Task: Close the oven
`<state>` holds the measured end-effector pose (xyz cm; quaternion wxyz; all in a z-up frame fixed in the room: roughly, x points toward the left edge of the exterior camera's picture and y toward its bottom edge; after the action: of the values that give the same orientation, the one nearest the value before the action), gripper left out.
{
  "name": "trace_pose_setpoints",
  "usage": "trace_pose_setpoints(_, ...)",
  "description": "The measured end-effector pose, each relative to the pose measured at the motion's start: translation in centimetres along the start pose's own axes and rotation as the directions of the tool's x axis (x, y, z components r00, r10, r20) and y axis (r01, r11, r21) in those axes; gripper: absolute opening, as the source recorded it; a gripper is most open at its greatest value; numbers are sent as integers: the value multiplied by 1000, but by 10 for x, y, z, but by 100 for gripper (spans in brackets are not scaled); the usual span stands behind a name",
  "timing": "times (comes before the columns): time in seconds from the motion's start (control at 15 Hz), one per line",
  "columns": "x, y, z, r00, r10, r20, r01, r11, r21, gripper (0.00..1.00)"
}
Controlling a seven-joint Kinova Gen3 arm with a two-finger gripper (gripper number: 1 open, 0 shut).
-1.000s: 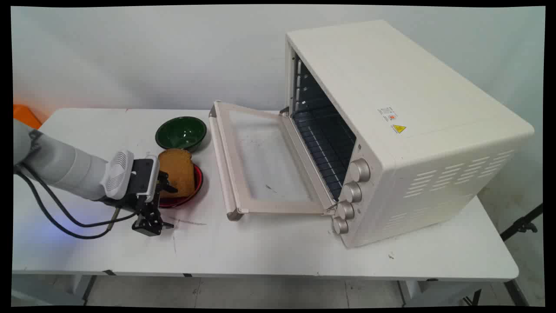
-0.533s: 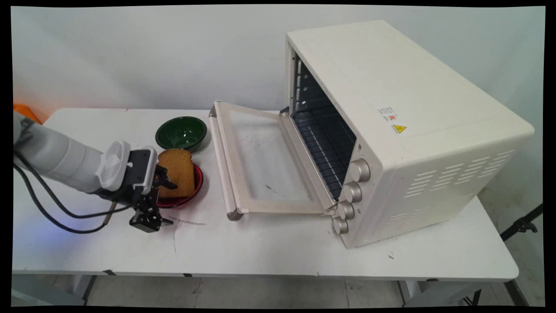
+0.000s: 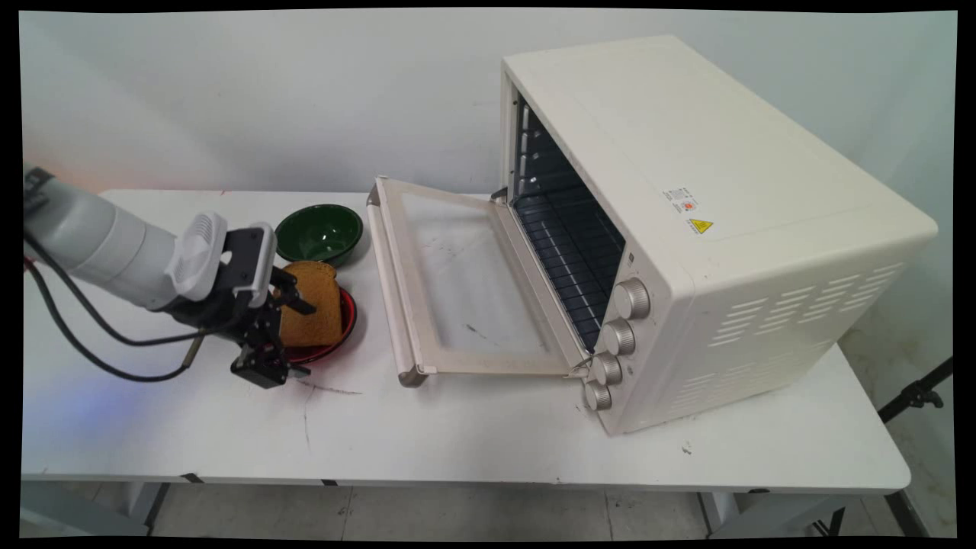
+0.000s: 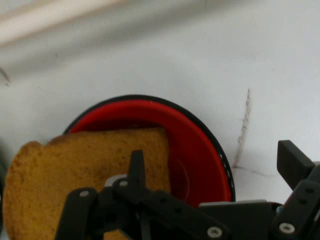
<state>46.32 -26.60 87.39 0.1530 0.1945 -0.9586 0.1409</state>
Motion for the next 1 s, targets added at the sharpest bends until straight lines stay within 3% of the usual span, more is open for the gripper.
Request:
trace_pose_setpoints(0.87,23,-35,20,997,-53,-64,53,999,-2,100)
trace_pose_setpoints(0.93,23,-39,24,996,-53,-69,53,999,-2,0)
trace_pose_setpoints(1.0,23,-42,27,996,-54,-74,54,999,0,0)
